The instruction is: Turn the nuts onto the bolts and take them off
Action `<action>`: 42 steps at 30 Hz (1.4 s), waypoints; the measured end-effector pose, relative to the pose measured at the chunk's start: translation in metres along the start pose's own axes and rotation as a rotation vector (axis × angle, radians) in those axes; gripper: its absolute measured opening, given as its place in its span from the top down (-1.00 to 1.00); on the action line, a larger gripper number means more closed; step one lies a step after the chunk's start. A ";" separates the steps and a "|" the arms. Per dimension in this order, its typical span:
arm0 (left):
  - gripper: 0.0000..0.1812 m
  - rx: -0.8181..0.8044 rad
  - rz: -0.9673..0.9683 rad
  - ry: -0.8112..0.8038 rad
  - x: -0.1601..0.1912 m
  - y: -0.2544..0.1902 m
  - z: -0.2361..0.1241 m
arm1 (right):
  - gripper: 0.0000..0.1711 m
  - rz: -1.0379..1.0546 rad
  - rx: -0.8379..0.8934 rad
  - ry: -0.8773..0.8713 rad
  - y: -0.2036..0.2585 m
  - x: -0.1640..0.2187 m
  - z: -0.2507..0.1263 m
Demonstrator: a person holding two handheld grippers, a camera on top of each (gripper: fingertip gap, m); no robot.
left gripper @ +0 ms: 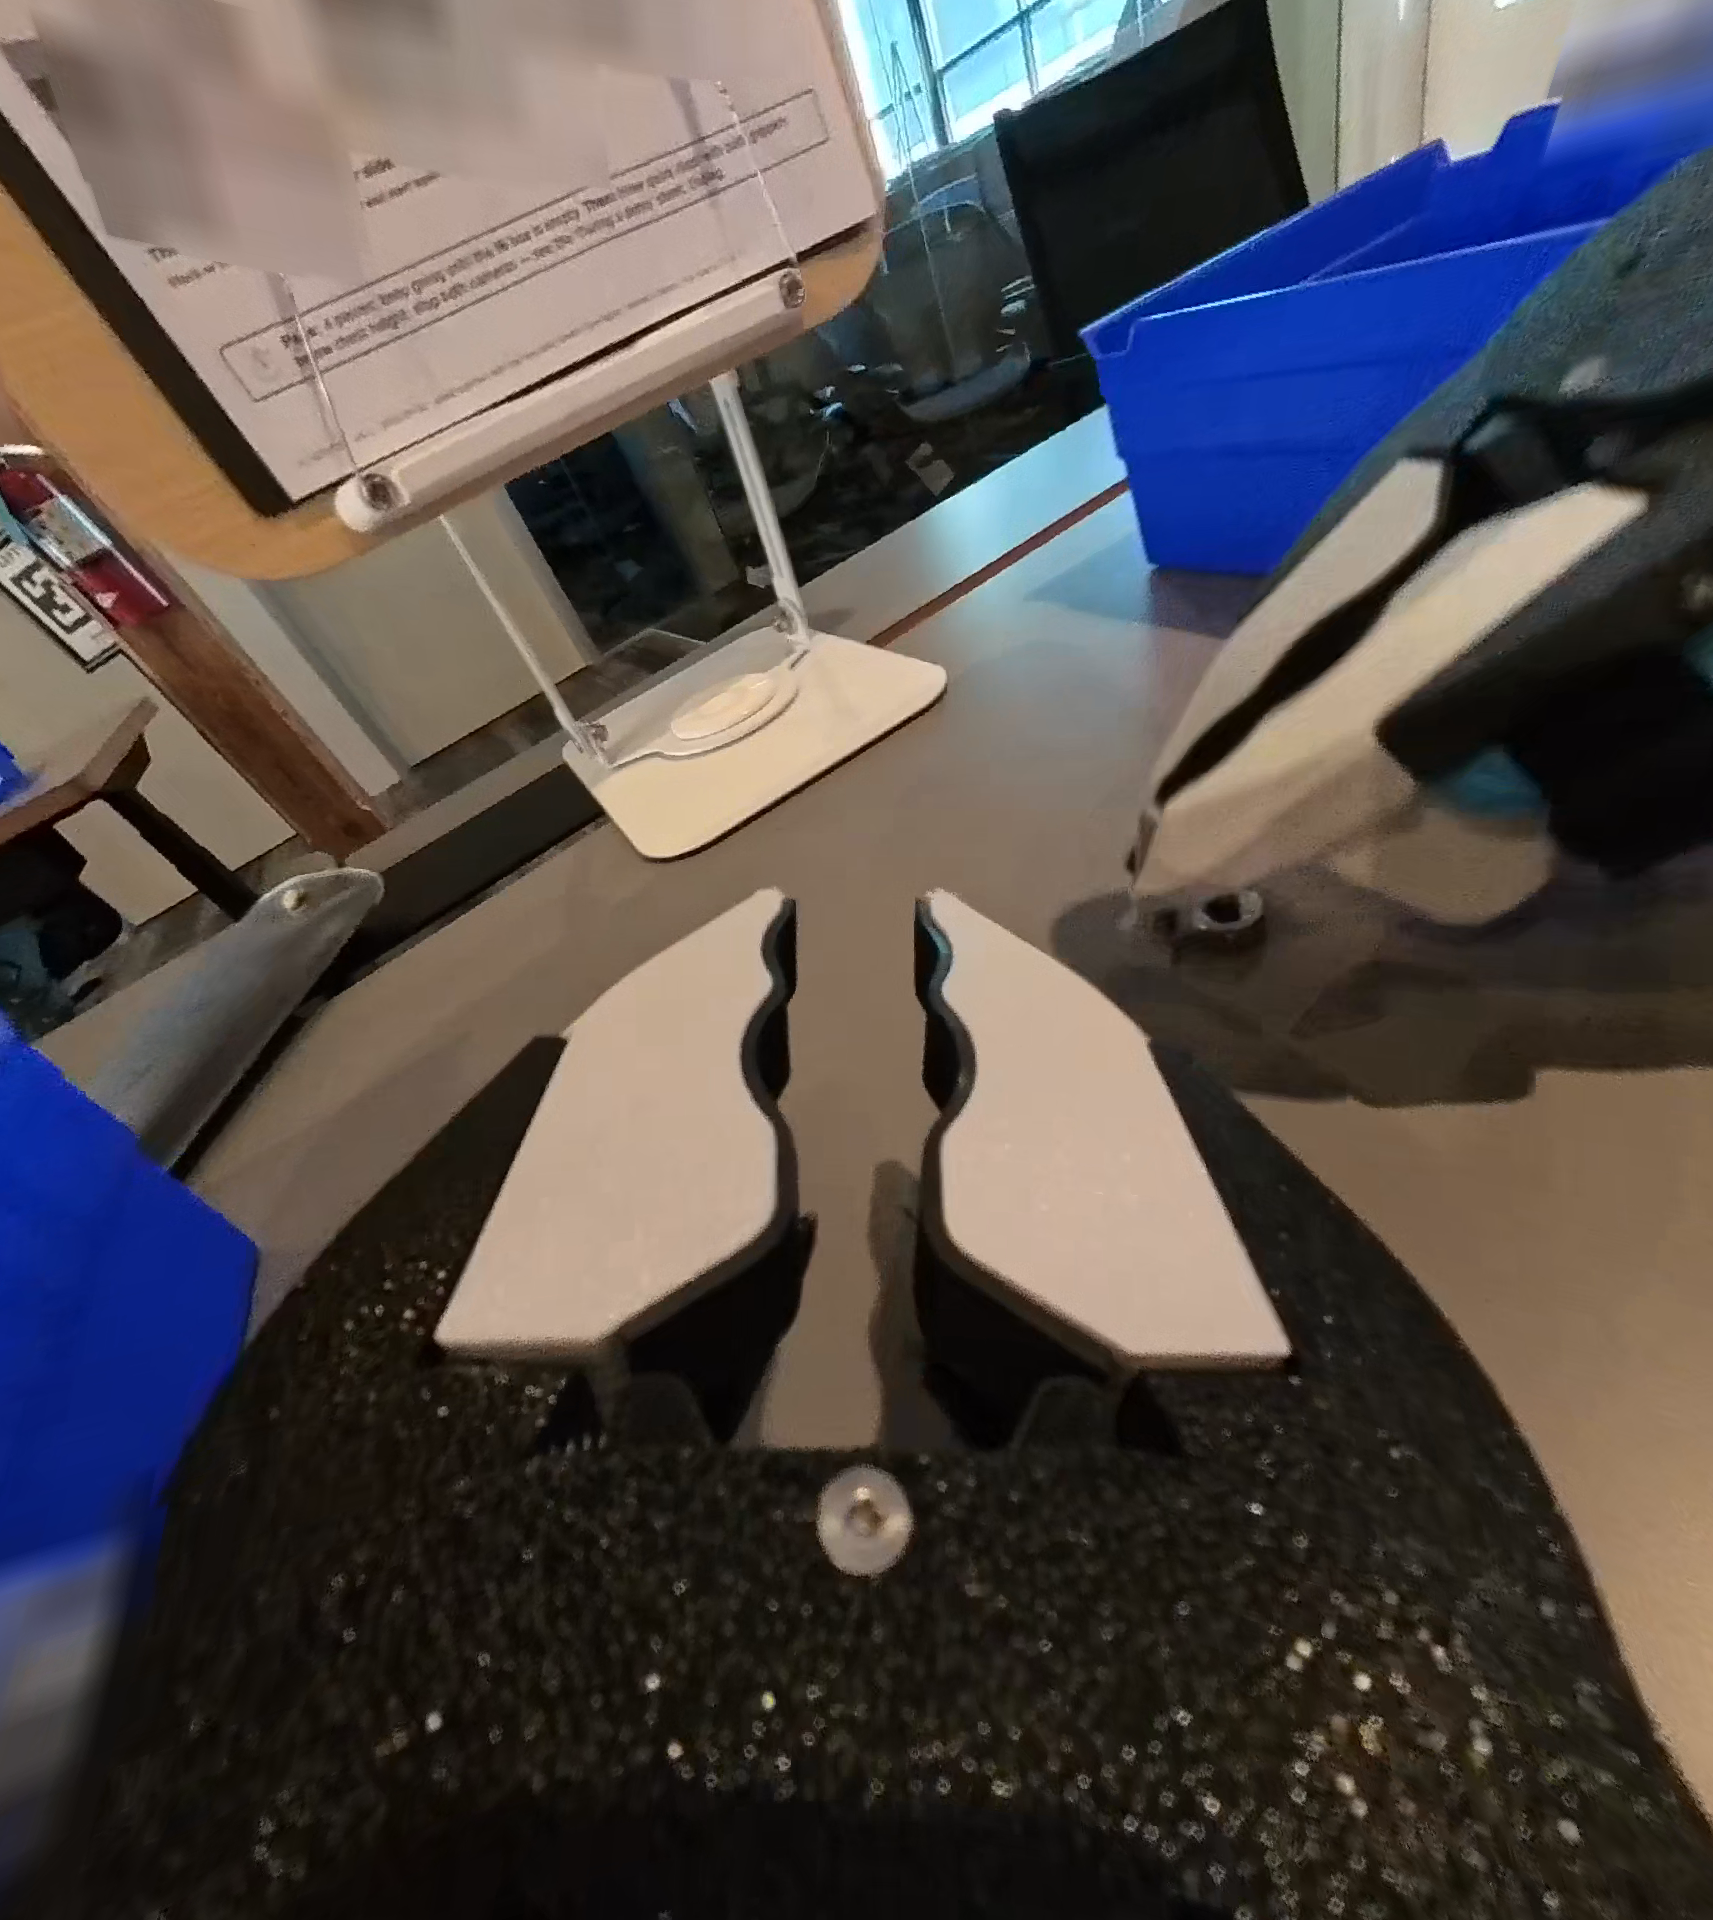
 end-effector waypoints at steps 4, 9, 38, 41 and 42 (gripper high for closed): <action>0.78 0.010 -0.029 0.007 0.001 0.004 0.000 | 0.88 -0.064 0.021 0.080 0.007 0.001 0.013; 0.79 0.000 -0.020 0.014 0.001 0.004 0.000 | 0.88 -0.079 0.023 0.126 0.010 0.002 0.016; 0.79 0.000 0.020 -0.004 -0.003 0.002 -0.005 | 0.57 -0.045 0.208 0.223 -0.004 0.023 0.006; 0.79 -0.001 0.032 -0.006 -0.004 0.000 -0.006 | 0.55 0.018 0.183 0.220 -0.009 0.024 0.006; 0.79 -0.004 0.037 -0.007 -0.005 0.000 -0.006 | 0.55 0.034 0.174 0.222 -0.011 0.025 0.007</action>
Point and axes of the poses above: each gripper's, where its closed fingertips meet, z out along the fingers, x out of its underside, y = z × x across the jaws, the point moved 8 cm from there along -z, back along the fingers, and after that the axes turned 14 degrees about y, right-handed, at the moved point
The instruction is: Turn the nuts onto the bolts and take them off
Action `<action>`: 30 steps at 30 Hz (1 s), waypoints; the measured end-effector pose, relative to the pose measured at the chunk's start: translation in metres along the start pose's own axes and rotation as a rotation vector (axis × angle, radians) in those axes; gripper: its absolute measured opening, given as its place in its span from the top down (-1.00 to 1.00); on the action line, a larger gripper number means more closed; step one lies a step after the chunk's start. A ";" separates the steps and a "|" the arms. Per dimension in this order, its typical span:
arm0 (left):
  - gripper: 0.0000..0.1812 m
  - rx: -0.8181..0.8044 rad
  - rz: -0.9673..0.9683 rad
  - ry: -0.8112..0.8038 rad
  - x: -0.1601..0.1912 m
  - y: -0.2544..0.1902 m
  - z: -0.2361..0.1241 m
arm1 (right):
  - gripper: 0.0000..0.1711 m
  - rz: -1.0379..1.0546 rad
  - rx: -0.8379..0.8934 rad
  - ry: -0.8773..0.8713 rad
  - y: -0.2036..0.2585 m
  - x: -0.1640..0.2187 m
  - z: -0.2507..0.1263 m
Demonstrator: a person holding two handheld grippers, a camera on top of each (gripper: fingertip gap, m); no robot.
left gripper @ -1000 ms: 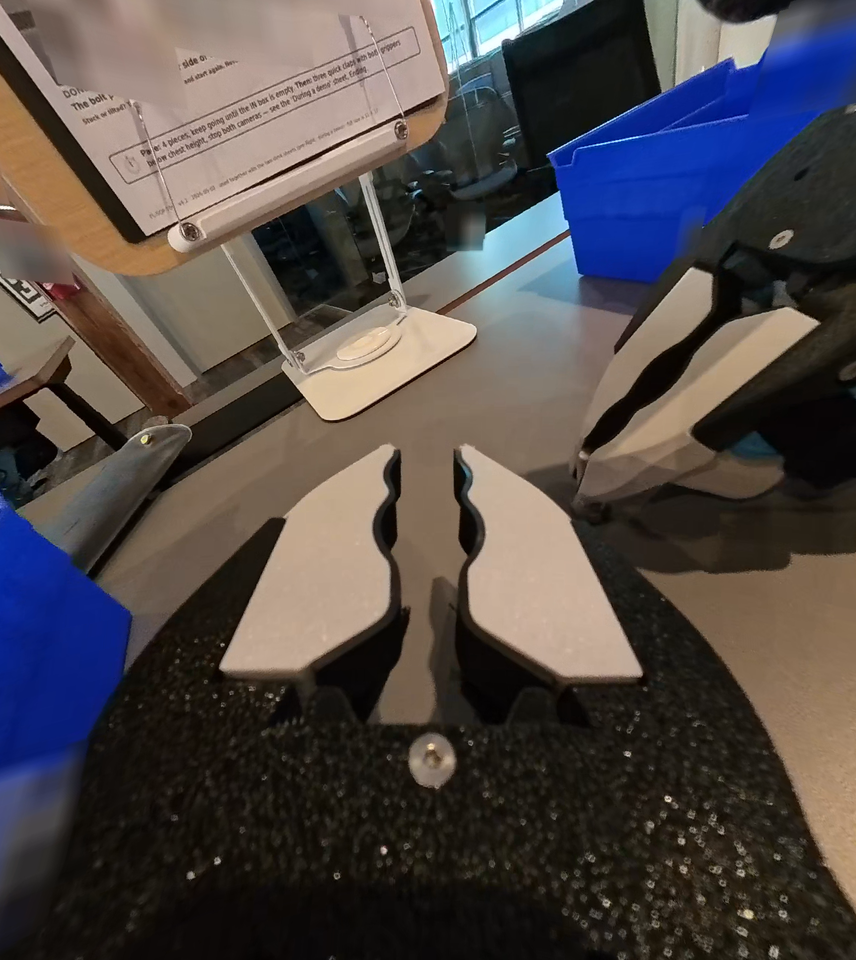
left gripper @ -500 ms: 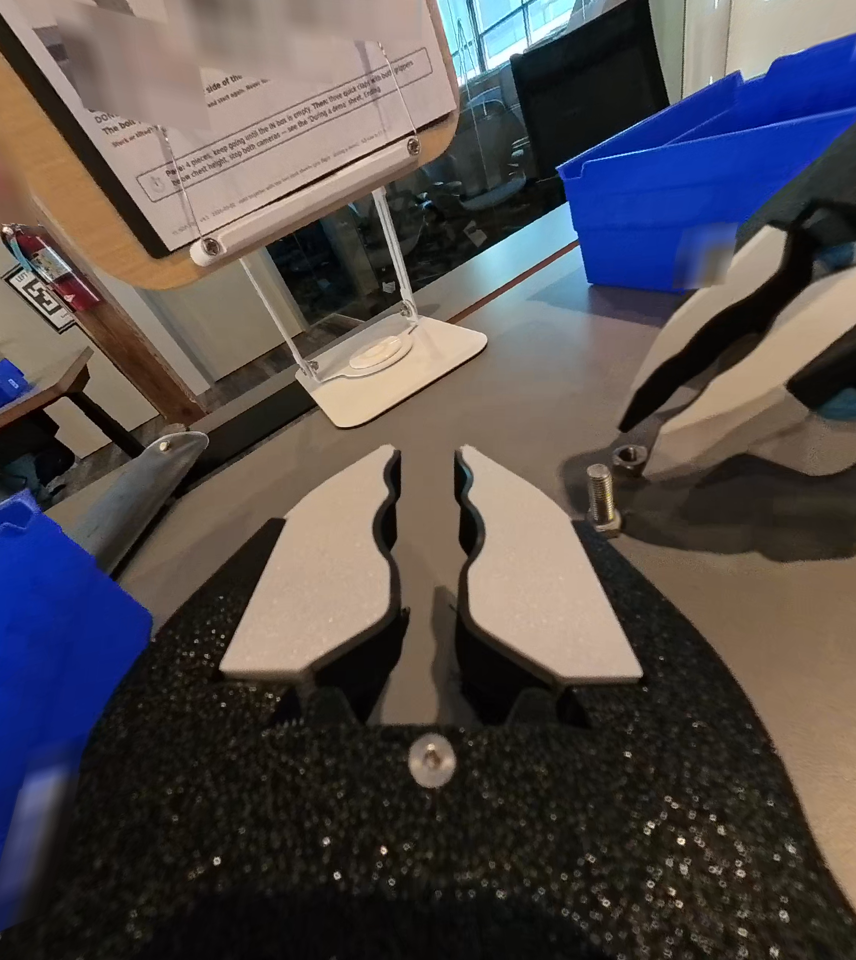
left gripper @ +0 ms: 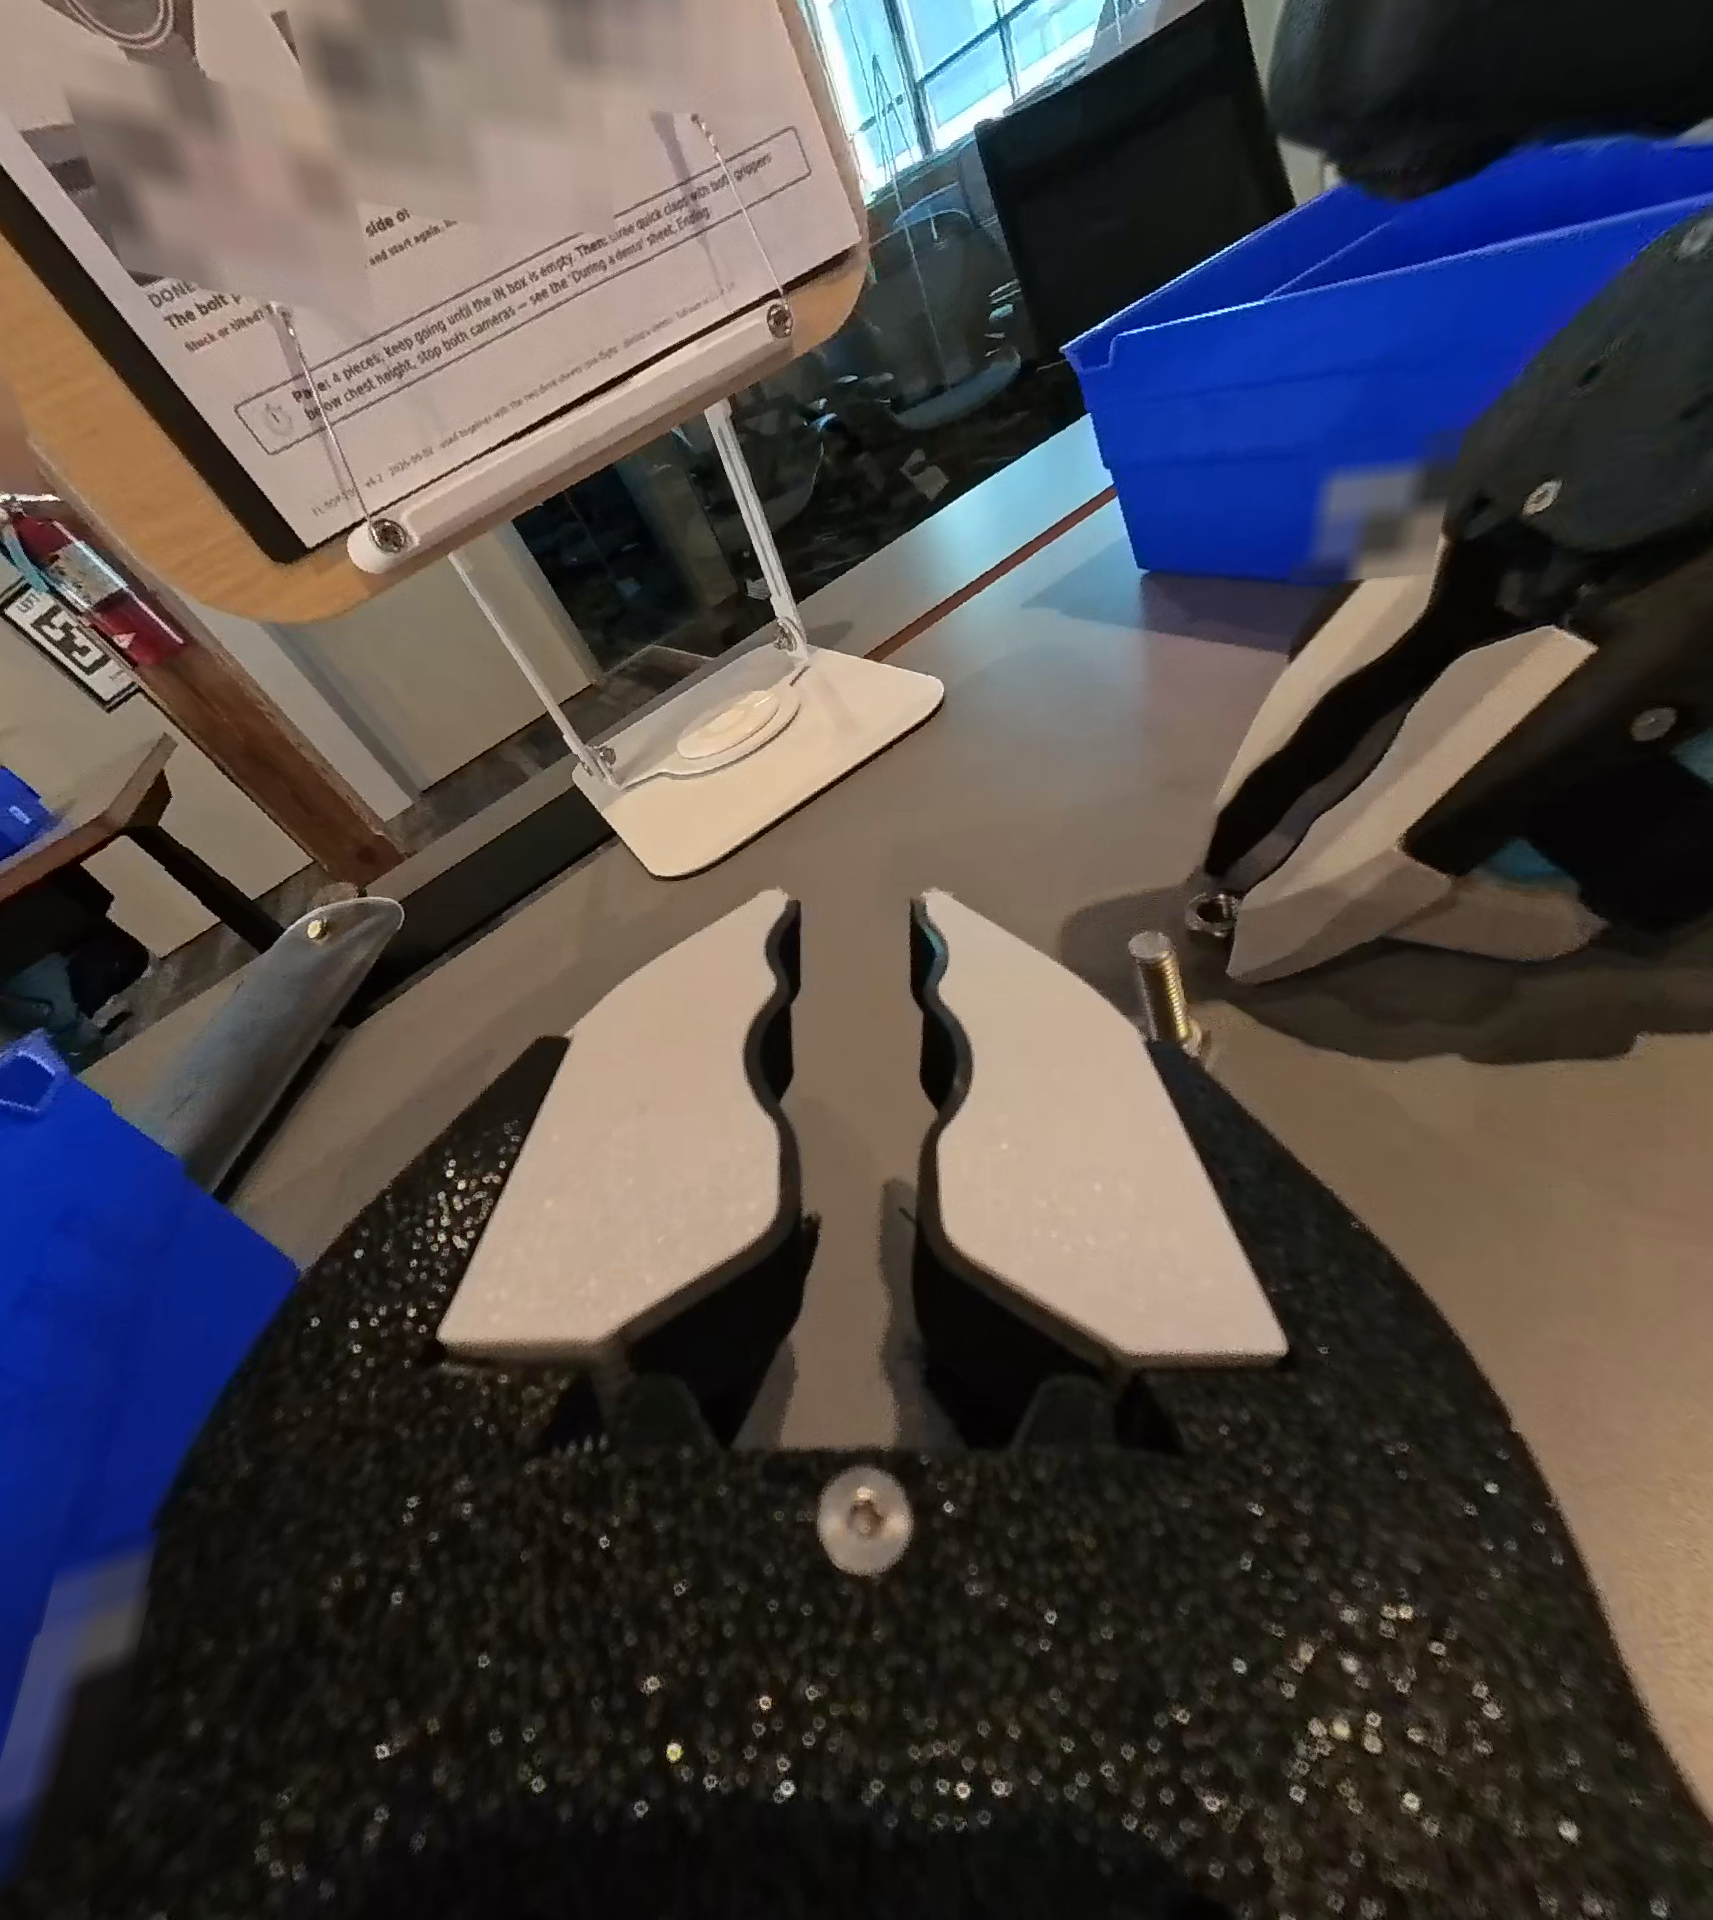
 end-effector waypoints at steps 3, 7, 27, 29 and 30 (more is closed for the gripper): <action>0.78 -0.006 0.005 -0.001 0.000 0.000 -0.001 | 0.58 0.024 -0.026 -0.011 -0.002 0.000 0.000; 0.77 -0.004 0.000 0.002 0.000 0.001 -0.001 | 0.65 0.015 -0.004 -0.004 -0.002 0.001 0.001; 0.73 0.000 -0.019 0.016 0.004 0.006 -0.001 | 0.79 -0.056 0.263 -0.419 0.002 -0.011 -0.039; 0.73 0.001 -0.019 0.016 0.004 0.006 -0.001 | 0.79 -0.056 0.267 -0.432 0.003 -0.012 -0.041; 0.73 0.002 -0.021 0.017 0.004 0.007 0.000 | 0.79 -0.056 0.268 -0.435 0.003 -0.012 -0.042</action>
Point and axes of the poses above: each gripper's, where its closed fingertips meet, z out along the fingers, x out of its underside, y = z × x across the jaws, the point moved 8 cm from there along -z, back along the fingers, and after that the axes turned 14 degrees about y, right-handed, at the moved point
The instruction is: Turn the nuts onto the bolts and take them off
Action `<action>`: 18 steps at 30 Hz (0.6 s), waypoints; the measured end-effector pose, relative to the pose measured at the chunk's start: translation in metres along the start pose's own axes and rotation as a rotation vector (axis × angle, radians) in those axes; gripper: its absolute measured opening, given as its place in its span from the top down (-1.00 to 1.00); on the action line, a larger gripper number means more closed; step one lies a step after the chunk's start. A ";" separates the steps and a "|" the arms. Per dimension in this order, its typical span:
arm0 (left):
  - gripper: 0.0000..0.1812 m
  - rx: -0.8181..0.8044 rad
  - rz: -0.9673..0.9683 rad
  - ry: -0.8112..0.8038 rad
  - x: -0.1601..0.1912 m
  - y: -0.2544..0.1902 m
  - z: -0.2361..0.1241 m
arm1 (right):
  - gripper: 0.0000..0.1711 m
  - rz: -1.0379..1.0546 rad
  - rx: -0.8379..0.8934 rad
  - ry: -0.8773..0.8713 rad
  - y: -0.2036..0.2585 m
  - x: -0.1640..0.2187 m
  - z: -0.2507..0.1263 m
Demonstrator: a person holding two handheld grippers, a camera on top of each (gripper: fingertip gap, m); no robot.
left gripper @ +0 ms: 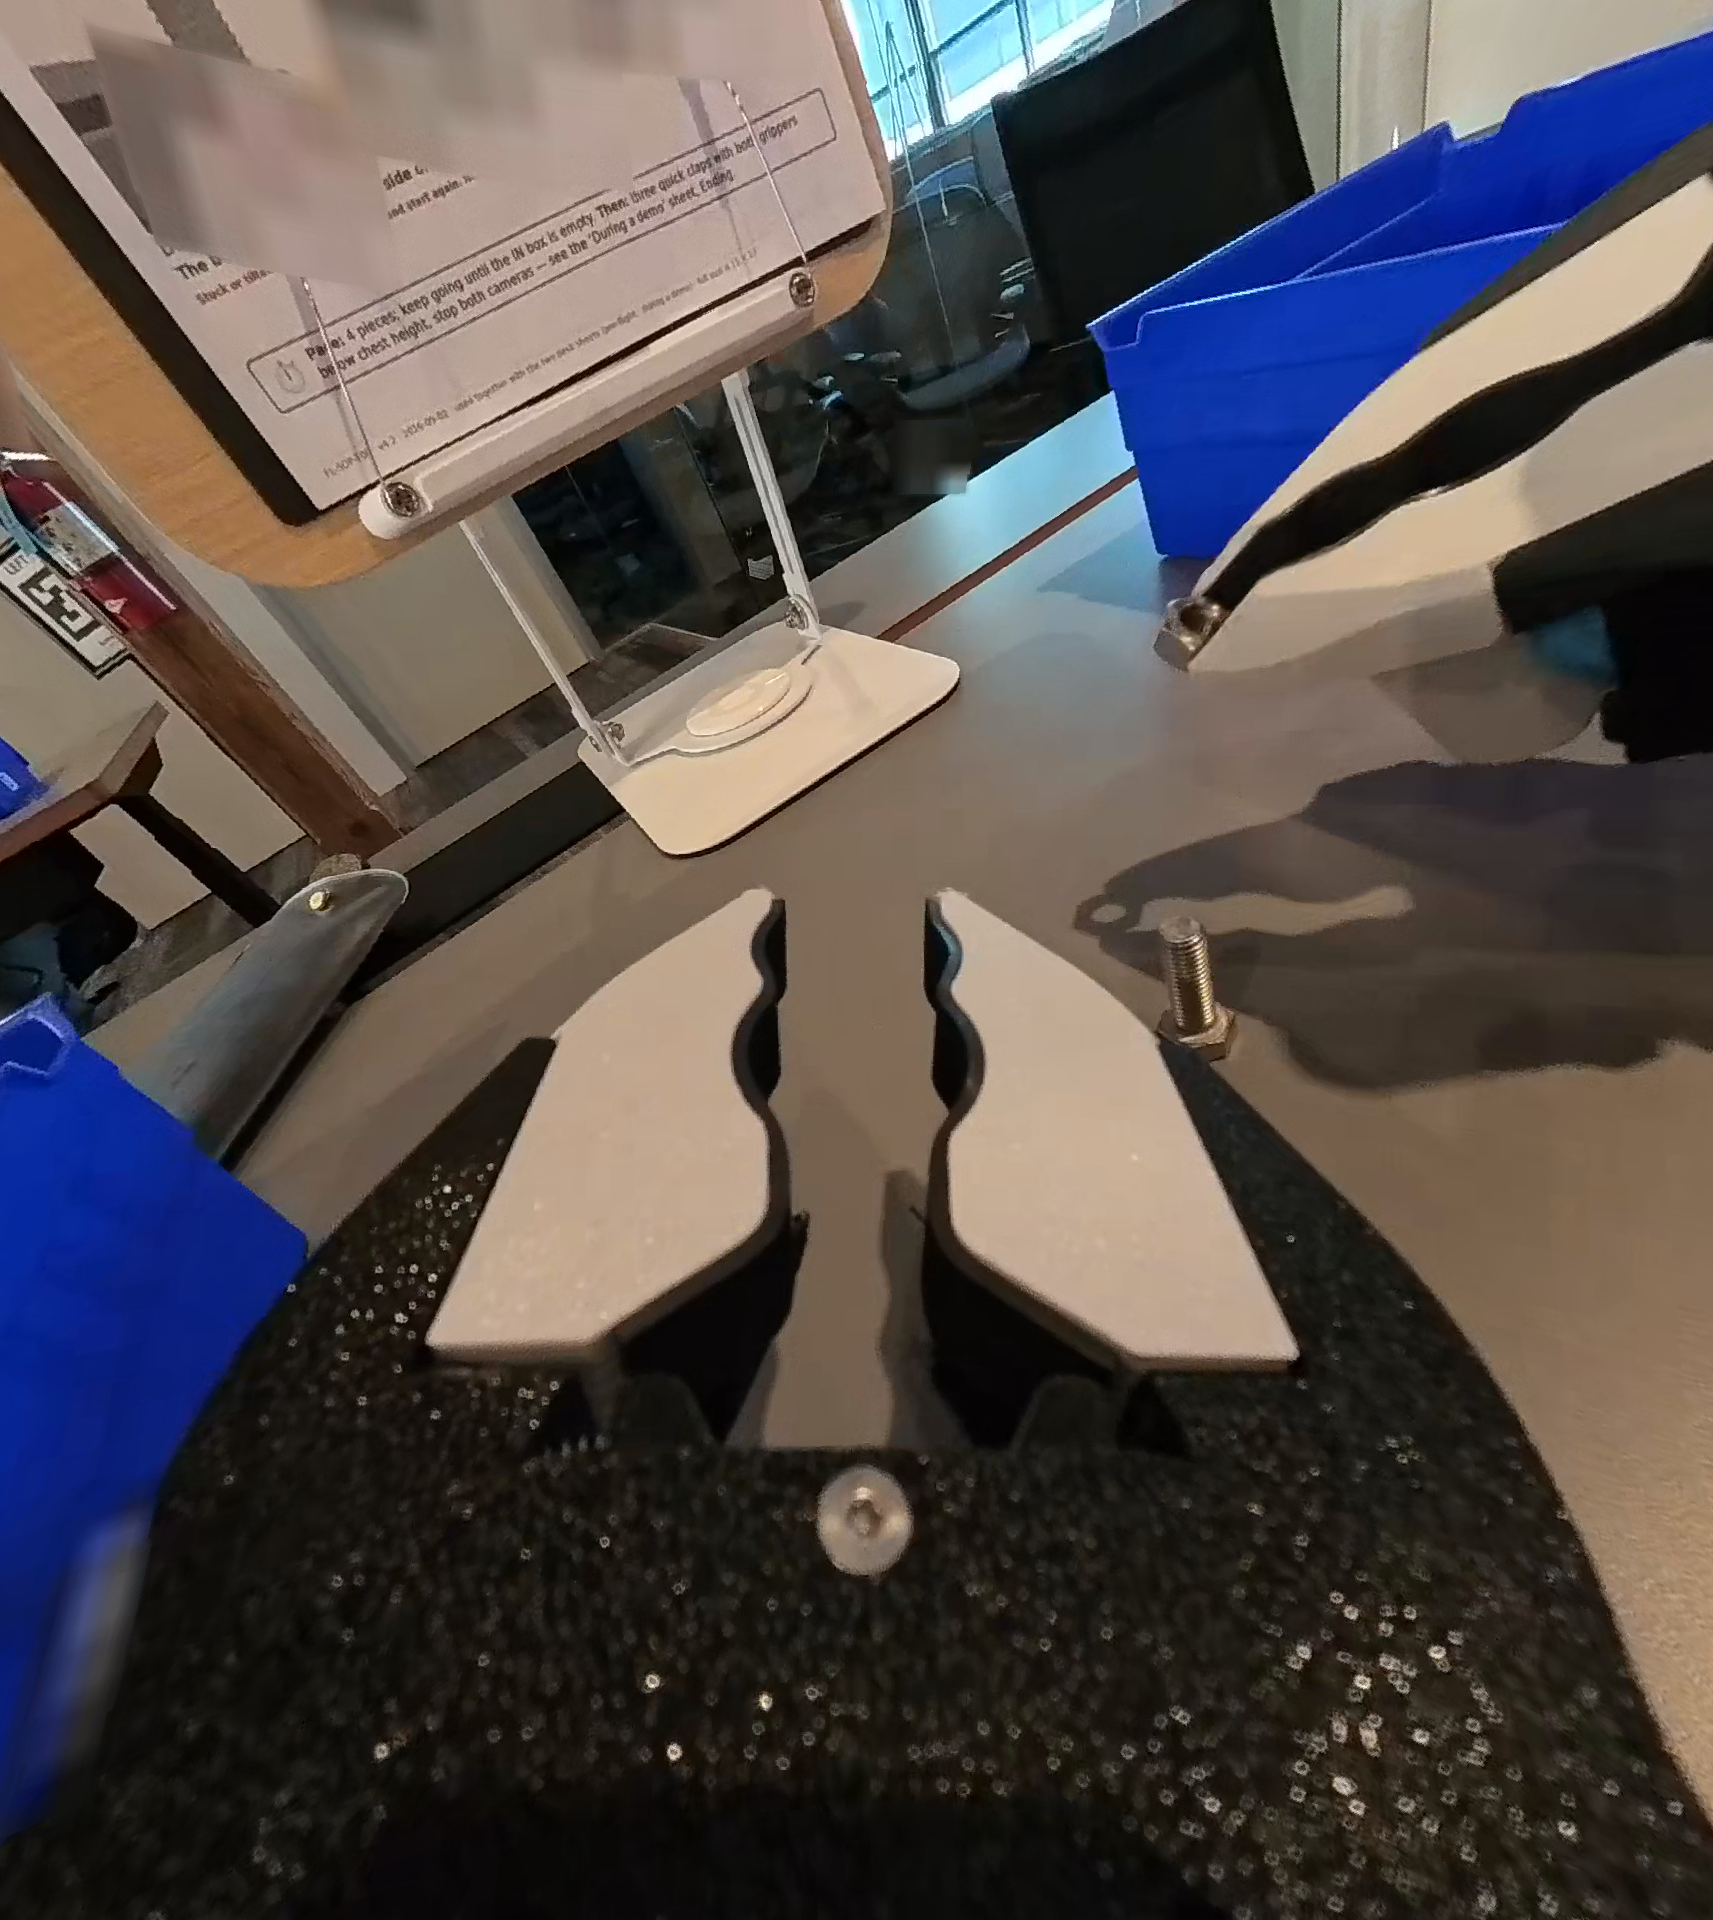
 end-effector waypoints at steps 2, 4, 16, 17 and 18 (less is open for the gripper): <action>0.73 0.003 -0.004 0.002 0.000 0.000 0.000 | 0.79 0.005 -0.005 0.001 0.000 0.000 -0.001; 0.73 0.006 -0.008 0.002 0.000 0.001 0.000 | 0.79 0.019 -0.011 0.006 -0.002 0.000 0.000; 0.72 0.010 -0.015 0.001 0.000 0.001 0.000 | 0.79 0.042 -0.046 -0.022 -0.004 0.006 0.001; 0.72 0.011 -0.014 0.001 0.000 0.001 0.000 | 0.79 0.041 -0.049 -0.025 -0.004 0.006 0.001; 0.72 0.013 -0.014 0.001 0.000 0.001 0.000 | 0.79 0.040 -0.050 -0.030 -0.003 0.006 0.001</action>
Point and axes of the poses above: each gripper's, where its closed fingertips meet, z out along the fingers, x out of its underside, y = z × x across the jaws, the point moved 8 cm from there along -z, back along the fingers, and after that the axes turned 14 degrees about y, right-handed, at the moved point
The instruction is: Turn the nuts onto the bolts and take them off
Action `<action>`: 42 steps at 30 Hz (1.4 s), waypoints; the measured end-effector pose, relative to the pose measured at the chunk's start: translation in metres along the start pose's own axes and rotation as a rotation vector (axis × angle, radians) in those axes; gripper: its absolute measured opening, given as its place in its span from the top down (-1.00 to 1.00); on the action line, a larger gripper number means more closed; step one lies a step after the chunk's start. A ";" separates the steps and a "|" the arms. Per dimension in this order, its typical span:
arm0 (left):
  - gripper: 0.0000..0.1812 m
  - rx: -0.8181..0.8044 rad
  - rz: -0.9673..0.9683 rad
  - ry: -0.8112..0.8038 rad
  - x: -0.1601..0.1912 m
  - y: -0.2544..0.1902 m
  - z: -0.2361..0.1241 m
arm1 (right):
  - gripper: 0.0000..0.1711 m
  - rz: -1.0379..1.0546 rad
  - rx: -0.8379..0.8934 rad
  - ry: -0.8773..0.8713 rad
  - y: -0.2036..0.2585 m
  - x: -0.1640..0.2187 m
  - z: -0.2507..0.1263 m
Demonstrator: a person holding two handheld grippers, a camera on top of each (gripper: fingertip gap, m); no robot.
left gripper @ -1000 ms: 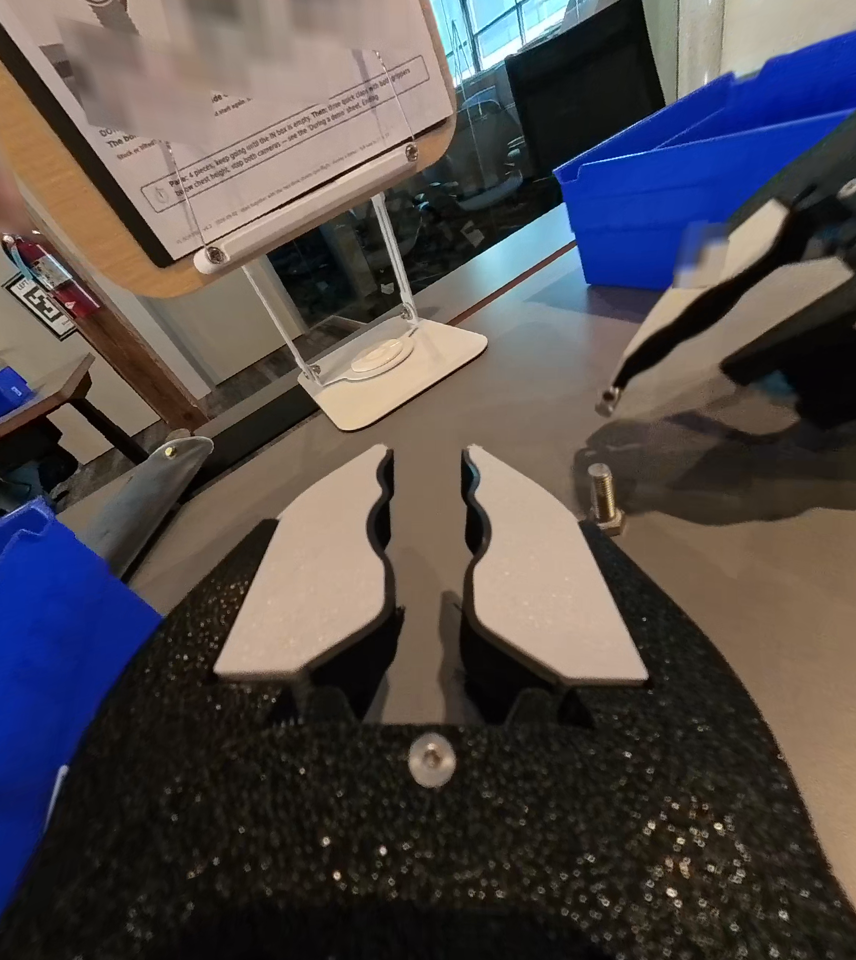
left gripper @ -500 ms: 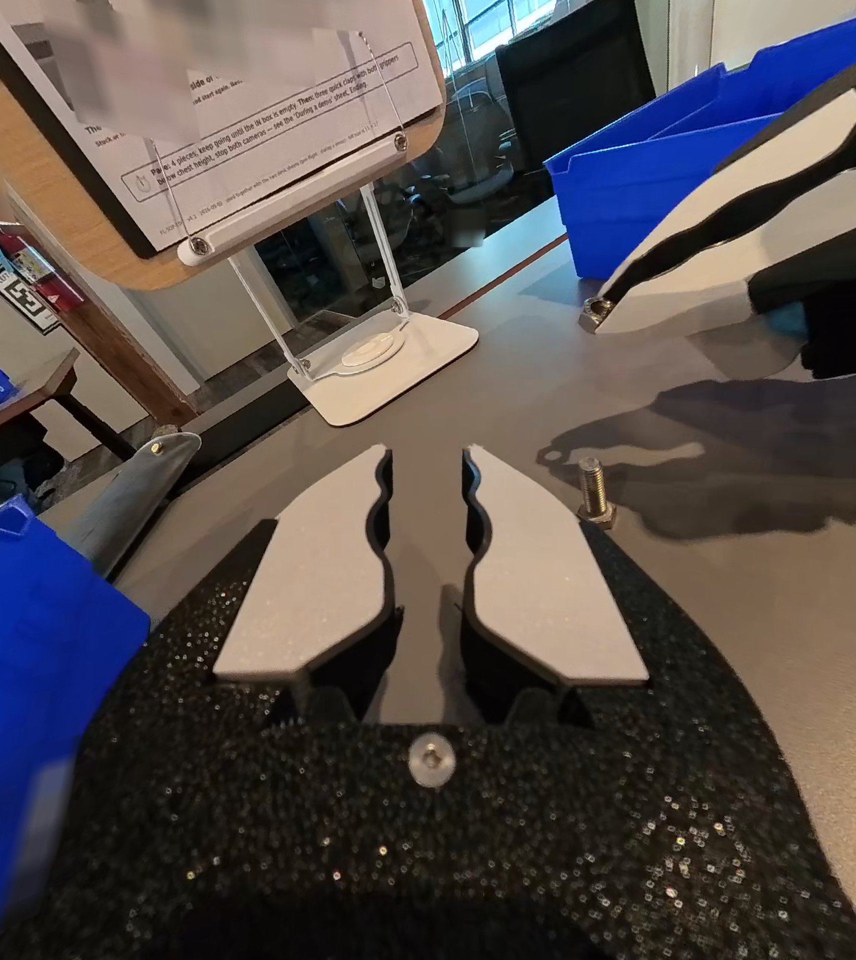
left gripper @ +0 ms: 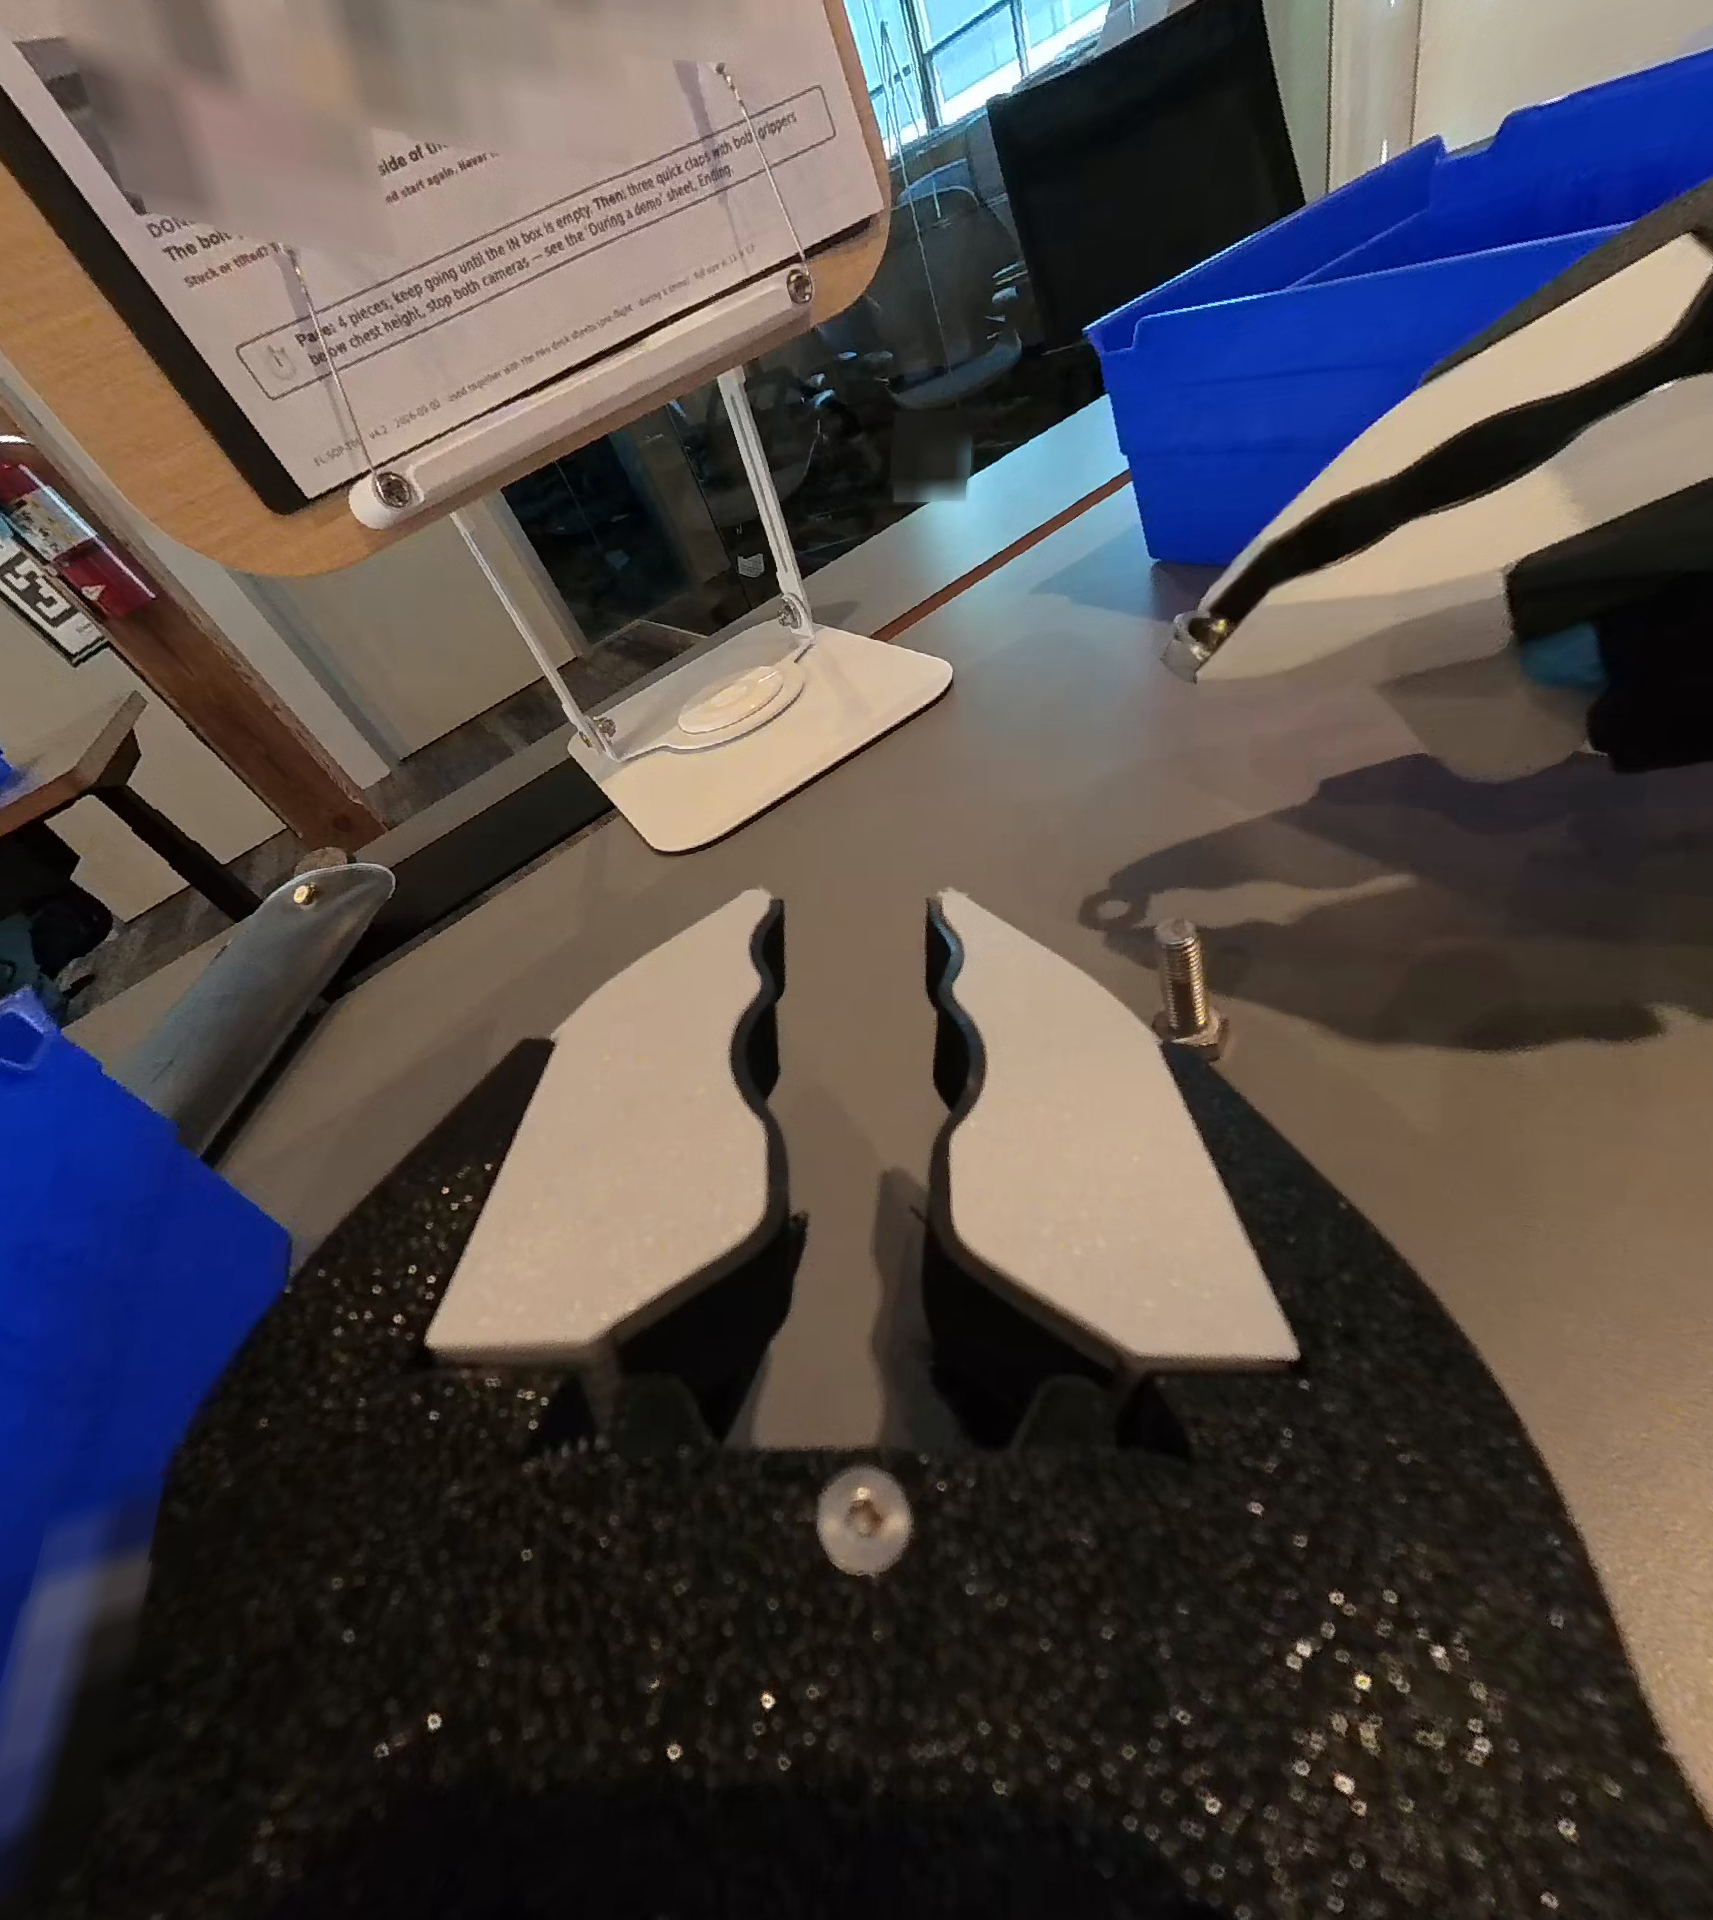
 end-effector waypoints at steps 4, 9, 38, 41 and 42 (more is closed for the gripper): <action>0.72 0.007 0.005 0.008 0.001 -0.001 0.001 | 0.79 0.003 0.009 -0.021 0.000 -0.001 -0.002; 0.72 0.007 0.001 0.011 0.001 -0.001 0.001 | 0.79 0.051 0.001 -0.038 -0.005 0.001 -0.002; 0.67 0.092 -0.045 0.022 0.000 -0.002 0.001 | 0.78 0.163 -0.150 -0.069 -0.012 0.008 -0.001; 0.67 0.108 -0.050 0.032 0.001 -0.003 0.002 | 0.78 0.162 -0.157 -0.067 -0.011 0.008 0.000; 0.66 0.114 -0.052 0.037 0.001 -0.003 0.002 | 0.78 0.161 -0.158 -0.066 -0.011 0.008 0.000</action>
Point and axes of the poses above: each gripper's, where its closed fingertips meet, z out along the fingers, x out of its underside, y = z × x across the jaws, the point moved 8 cm from there along -z, back along the fingers, and after that the axes turned 14 degrees about y, right-handed, at the moved point
